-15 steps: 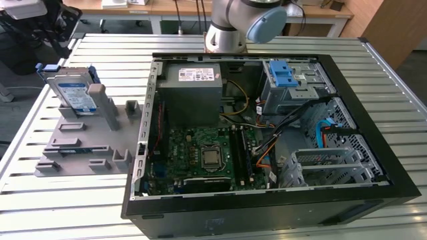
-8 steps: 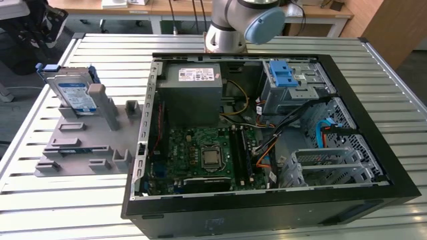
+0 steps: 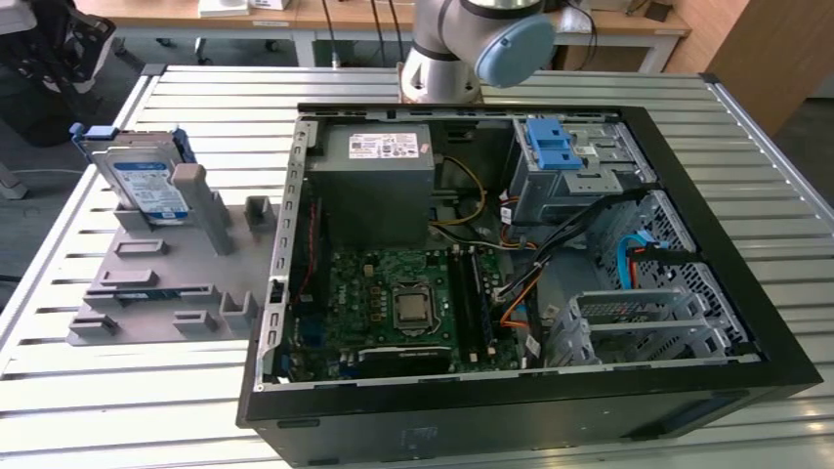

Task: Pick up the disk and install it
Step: 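Reach for the disk, then pick up the disk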

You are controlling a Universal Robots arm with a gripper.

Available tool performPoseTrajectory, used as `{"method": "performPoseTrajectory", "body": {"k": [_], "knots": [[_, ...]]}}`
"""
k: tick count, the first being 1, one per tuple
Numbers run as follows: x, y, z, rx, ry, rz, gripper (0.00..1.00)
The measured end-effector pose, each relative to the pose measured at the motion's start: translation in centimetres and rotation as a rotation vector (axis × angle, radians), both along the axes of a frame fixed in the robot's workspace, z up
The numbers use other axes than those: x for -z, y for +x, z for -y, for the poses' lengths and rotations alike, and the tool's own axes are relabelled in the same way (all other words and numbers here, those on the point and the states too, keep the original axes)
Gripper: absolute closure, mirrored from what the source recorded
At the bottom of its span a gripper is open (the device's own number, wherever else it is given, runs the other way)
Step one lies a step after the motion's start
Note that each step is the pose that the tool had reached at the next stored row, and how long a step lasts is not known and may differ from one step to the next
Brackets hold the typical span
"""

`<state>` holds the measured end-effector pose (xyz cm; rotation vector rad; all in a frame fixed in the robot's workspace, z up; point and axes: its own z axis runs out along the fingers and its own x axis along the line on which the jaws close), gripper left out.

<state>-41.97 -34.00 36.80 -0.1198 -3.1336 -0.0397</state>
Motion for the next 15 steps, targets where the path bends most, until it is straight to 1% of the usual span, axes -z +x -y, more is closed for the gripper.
{"method": "performPoseTrajectory", "body": {"k": [3, 15], "knots": [[0.02, -0.33, -0.02, 0.000, 0.0000, -0.0001, 0.89], [0.03, -0.37, -0.03, 0.000, 0.0000, 0.0000, 0.89]]}}
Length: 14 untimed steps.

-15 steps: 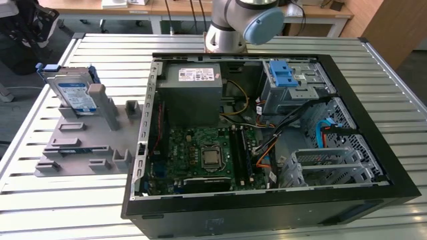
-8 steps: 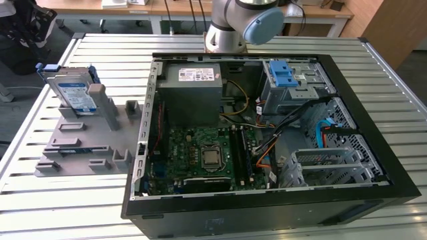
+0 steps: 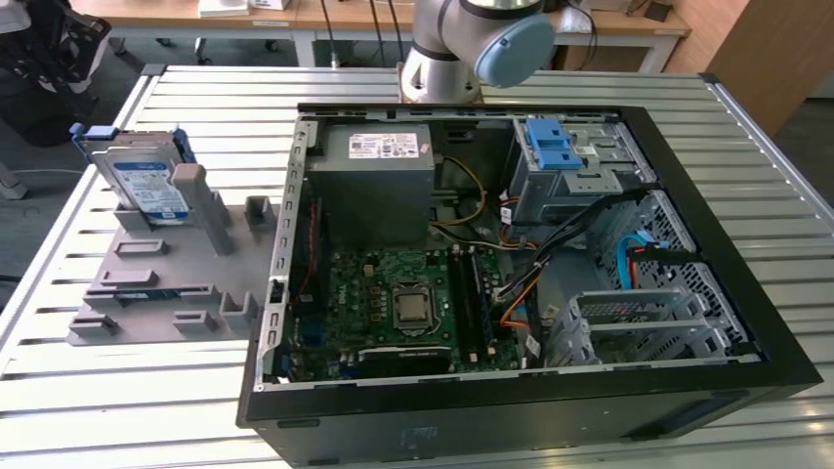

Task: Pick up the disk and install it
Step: 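Pick up the disk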

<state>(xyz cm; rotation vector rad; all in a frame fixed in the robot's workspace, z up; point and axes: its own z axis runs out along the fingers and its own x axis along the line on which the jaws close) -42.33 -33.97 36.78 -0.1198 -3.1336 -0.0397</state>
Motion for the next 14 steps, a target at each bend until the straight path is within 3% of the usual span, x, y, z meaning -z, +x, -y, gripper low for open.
{"method": "performPoseTrajectory", "body": {"k": [14], "knots": [[0.00, 0.00, 0.00, -0.019, 0.0000, 0.0000, 0.89]]}}
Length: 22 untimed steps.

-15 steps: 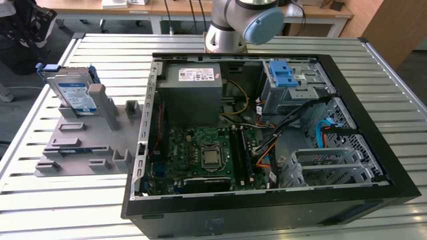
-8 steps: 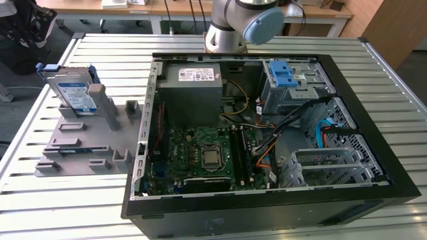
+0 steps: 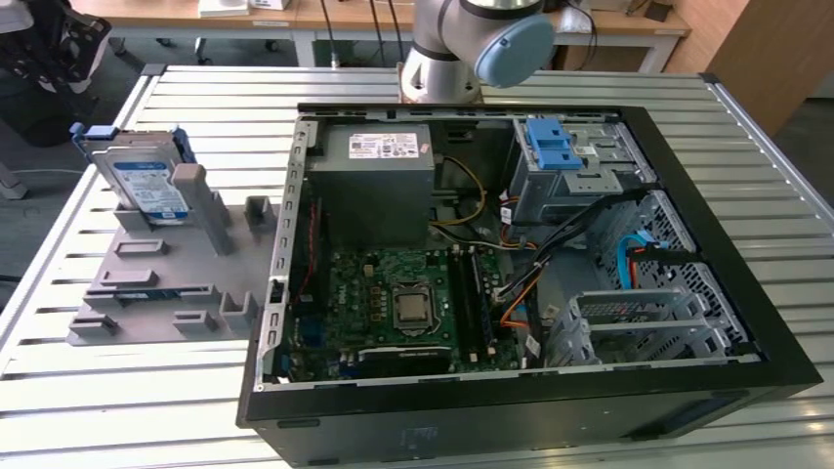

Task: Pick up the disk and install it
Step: 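Pick up the disk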

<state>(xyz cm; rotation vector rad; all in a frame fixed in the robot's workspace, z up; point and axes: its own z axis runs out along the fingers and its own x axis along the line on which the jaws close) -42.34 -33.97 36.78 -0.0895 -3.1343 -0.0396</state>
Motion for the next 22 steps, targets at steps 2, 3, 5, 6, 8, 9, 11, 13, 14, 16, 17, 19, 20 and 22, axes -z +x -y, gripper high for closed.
{"method": "performPoseTrajectory", "body": {"k": [2, 3, 5, 6, 8, 9, 11, 13, 14, 16, 17, 19, 20, 22], "knots": [[0.00, 0.00, 0.00, -0.002, 0.0000, 0.0000, 0.89], [0.00, 0.00, 0.00, -0.005, 0.0000, 0.0000, 0.89], [0.00, 0.00, 0.00, -0.010, 0.0000, 0.0000, 0.89], [0.00, 0.00, 0.00, -0.013, 0.0000, 0.0000, 0.89], [0.00, 0.00, 0.00, -0.019, 0.0000, 0.0000, 0.89], [0.00, 0.00, 0.00, -0.021, 0.0000, 0.0000, 0.89], [0.00, 0.00, 0.00, -0.026, 0.0000, 0.0000, 0.89], [0.00, 0.00, 0.00, -0.031, 0.0000, 0.0000, 0.89], [0.00, 0.00, 0.00, -0.034, 0.0000, 0.0000, 0.89], [0.00, 0.00, 0.00, -0.039, 0.0001, 0.0000, 0.89], [0.00, 0.00, 0.00, -0.041, 0.0001, 0.0000, 0.89], [0.00, 0.00, 0.00, -0.046, 0.0001, 0.0000, 0.89], [0.00, 0.00, 0.00, -0.049, 0.0000, 0.0000, 0.89], [0.00, 0.00, 0.00, -0.054, 0.0000, 0.0000, 0.89]]}}
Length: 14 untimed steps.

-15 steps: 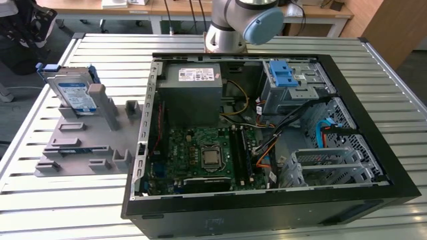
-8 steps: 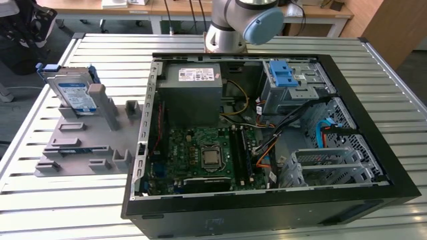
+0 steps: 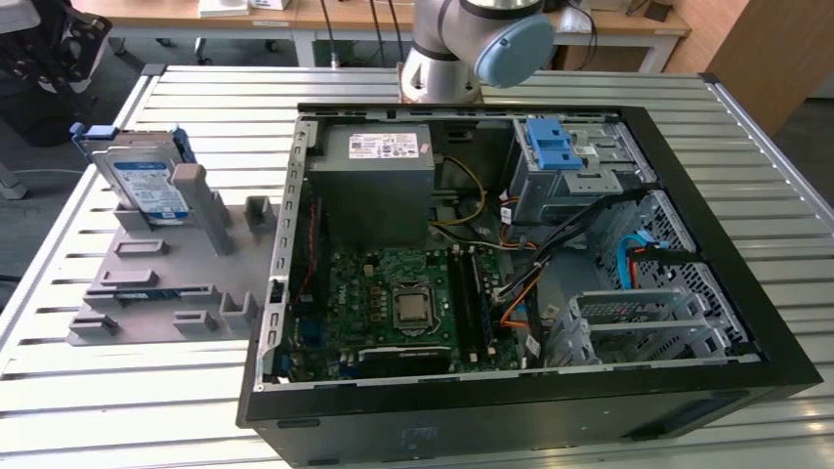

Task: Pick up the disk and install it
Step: 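Pick up the disk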

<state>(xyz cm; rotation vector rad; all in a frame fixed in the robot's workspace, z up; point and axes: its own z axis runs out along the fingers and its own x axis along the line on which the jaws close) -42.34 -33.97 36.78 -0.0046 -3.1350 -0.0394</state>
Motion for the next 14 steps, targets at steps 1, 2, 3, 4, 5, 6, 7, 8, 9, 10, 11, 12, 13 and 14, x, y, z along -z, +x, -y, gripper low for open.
{"method": "performPoseTrajectory", "body": {"k": [1, 2, 3, 4, 5, 6, 7, 8, 9, 10, 11, 12, 13, 14], "knots": [[0.00, 0.00, 0.00, -0.003, 0.0000, 0.0000, 0.89], [0.00, 0.00, 0.00, -0.006, 0.0000, 0.0000, 0.89], [0.00, 0.00, 0.00, -0.009, 0.0000, 0.0000, 0.89], [0.00, 0.00, 0.00, -0.013, 0.0000, 0.0000, 0.89], [0.00, 0.00, 0.00, -0.016, 0.0000, 0.0000, 0.89], [0.00, 0.00, 0.00, -0.020, 0.0000, 0.0000, 0.89], [0.00, 0.00, 0.00, -0.023, 0.0000, 0.0000, 0.89], [0.00, 0.00, 0.00, -0.026, 0.0000, 0.0000, 0.89], [0.00, 0.00, 0.00, -0.030, 0.0000, 0.0000, 0.89], [0.00, 0.00, 0.00, -0.034, 0.0000, -0.0001, 0.89], [0.00, 0.00, 0.00, -0.038, 0.0000, 0.0000, 0.89], [0.00, 0.00, 0.00, -0.042, 0.0000, 0.0000, 0.89], [0.00, 0.00, 0.00, -0.046, 0.0000, 0.0000, 0.89], [0.00, 0.00, 0.00, -0.049, 0.0000, 0.0000, 0.89]]}}
